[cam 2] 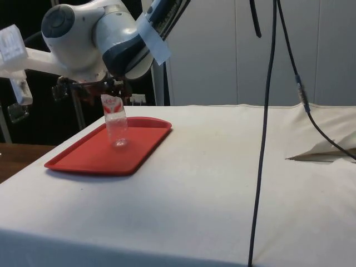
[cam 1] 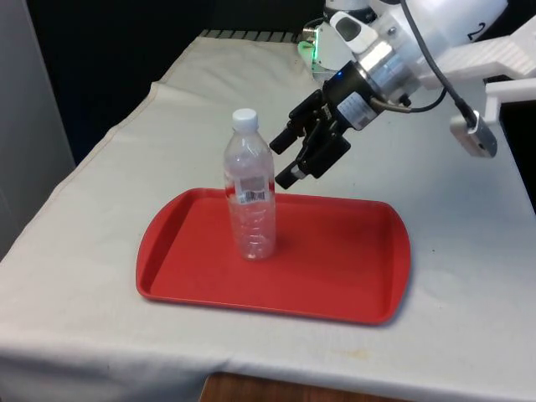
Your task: Place the bottle upright on the tray.
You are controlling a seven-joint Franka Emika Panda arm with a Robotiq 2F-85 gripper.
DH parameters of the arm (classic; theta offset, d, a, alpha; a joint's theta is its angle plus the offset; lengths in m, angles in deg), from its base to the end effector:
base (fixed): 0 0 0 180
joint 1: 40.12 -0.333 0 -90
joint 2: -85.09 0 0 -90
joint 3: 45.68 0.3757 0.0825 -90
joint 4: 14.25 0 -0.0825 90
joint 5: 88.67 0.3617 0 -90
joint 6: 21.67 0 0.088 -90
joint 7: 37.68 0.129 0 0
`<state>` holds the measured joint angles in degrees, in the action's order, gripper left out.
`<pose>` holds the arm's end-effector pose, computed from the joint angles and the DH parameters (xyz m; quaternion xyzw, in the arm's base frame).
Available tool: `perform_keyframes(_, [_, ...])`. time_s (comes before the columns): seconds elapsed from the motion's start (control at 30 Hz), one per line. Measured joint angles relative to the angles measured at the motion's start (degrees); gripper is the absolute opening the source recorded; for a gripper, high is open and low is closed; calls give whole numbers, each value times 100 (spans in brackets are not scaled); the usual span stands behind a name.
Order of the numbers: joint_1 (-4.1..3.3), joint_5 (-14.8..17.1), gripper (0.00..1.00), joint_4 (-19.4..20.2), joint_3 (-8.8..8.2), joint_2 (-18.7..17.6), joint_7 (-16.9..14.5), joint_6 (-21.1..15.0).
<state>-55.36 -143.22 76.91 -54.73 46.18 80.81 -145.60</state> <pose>0.7197 0.0516 0.2940 0.7195 -0.5573 0.3404 0.2363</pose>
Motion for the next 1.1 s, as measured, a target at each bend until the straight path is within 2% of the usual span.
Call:
perform_keyframes(0.63, [-74, 0, 100, -138, 344, 40, 109, 544])
perform_keyframes(1.1, [-52, 11, 100, -138, 390, 286, 63, 808])
